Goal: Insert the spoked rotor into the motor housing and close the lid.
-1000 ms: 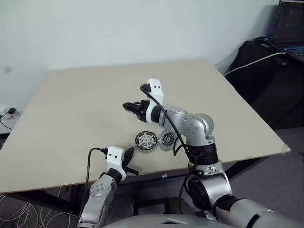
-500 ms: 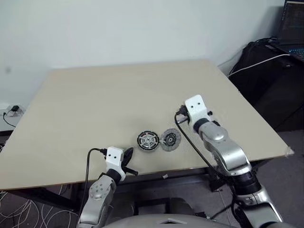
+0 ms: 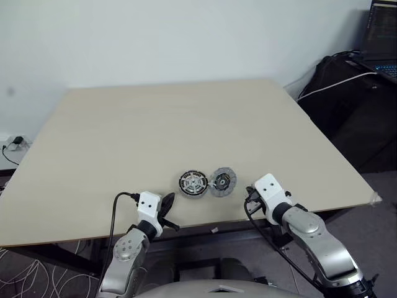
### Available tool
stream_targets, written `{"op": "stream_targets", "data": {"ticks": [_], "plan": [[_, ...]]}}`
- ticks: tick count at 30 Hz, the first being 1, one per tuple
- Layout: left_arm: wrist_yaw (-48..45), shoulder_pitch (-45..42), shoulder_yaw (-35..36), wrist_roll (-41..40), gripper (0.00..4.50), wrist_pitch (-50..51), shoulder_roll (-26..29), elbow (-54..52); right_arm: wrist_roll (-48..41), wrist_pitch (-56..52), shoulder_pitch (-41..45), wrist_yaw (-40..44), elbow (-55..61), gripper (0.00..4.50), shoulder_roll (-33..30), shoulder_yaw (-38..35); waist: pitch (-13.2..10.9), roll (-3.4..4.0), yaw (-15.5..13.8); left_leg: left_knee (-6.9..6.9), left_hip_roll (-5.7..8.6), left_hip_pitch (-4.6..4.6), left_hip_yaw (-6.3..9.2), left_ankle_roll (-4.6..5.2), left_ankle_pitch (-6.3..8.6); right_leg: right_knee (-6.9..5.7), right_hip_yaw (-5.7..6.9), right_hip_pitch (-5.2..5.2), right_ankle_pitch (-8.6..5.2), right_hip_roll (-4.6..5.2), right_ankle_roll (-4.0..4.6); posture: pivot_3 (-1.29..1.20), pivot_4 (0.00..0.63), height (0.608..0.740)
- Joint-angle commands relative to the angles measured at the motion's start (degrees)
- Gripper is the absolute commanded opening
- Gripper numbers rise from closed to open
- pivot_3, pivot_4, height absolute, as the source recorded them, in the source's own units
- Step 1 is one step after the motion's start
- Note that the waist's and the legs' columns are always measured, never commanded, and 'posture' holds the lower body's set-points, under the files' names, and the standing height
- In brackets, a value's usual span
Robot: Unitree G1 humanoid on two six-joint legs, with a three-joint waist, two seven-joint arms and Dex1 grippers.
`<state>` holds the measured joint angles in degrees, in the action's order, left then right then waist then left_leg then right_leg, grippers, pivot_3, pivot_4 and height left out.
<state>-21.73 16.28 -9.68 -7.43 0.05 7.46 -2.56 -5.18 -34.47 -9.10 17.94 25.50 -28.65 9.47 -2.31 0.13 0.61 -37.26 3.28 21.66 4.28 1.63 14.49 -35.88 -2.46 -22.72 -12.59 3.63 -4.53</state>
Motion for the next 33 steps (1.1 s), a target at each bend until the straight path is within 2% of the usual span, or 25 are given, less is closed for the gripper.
{"op": "stream_targets", "data": {"ticks": [1, 7, 20, 27, 30, 33], "plan": [[-1.07, -0.56, -0.15, -0.64, 0.0, 0.41, 0.67, -2.99, -0.62, 2.1, 1.2, 0.36, 2.09, 0.04, 2.43, -0.01, -0.05, -0.08, -0.06, 0.0, 0.0, 0.0, 0.0, 0.0, 0.0, 0.0, 0.0, 0.0, 0.0, 0.01, 0.0, 0.0, 0.0, 0.74], [-1.54, -0.45, -0.15, -0.7, 0.0, 1.24, 1.09, -3.47, -1.35, 2.65, 4.93, 1.67, 1.55, 0.04, 7.42, 1.62, -0.09, -0.1, -0.07, 0.03, 0.02, 0.04, 0.0, 0.0, 0.0, 0.02, 0.01, -0.04, 0.01, 0.02, 0.0, 0.0, 0.0, 0.74], [-0.98, -0.15, 0.1, -0.66, 0.0, 1.72, 0.76, -3.59, -1.57, 0.88, 15.39, 5.17, -0.77, 0.04, 12.39, 6.61, -0.09, -0.09, -0.11, 0.03, 0.03, 0.03, 0.01, 0.0, 0.0, 0.0, 0.01, -0.05, 0.02, 0.01, 0.01, 0.0, 0.0, 0.74], [-0.86, -0.13, 0.17, -0.52, 0.0, 1.65, 0.89, -3.61, -1.23, 1.69, 17.86, 5.13, -5.53, 0.04, 15.64, 8.02, -0.08, -0.08, -0.08, 0.03, 0.03, 0.02, 0.01, 0.0, 0.0, -0.01, 0.02, -0.05, 0.04, 0.0, 0.02, 0.0, 0.0, 0.74], [-0.83, 0.08, 0.19, -0.43, 0.0, 1.54, 0.98, -3.68, -1.13, 3.36, 17.39, 3.61, -5.92, 0.04, 17.56, 7.03, -0.08, -0.07, -0.1, 0.03, 0.04, 0.02, 0.02, 0.0, 0.0, -0.01, 0.02, -0.05, 0.04, 0.0, 0.02, 0.0, 0.0, 0.74], [-0.82, 0.3, 0.21, -0.55, 0.0, 1.73, 1.0, -3.72, -1.26, 7.36, 16.72, -1.75, -5.82, 0.04, 21.29, 2.14, -0.07, -0.05, -0.08, 0.04, 0.04, 0.02, 0.02, 0.0, 0.0, -0.03, 0.01, -0.07, 0.04, 0.0, 0.02, 0.0, 0.0, 0.74]]}}
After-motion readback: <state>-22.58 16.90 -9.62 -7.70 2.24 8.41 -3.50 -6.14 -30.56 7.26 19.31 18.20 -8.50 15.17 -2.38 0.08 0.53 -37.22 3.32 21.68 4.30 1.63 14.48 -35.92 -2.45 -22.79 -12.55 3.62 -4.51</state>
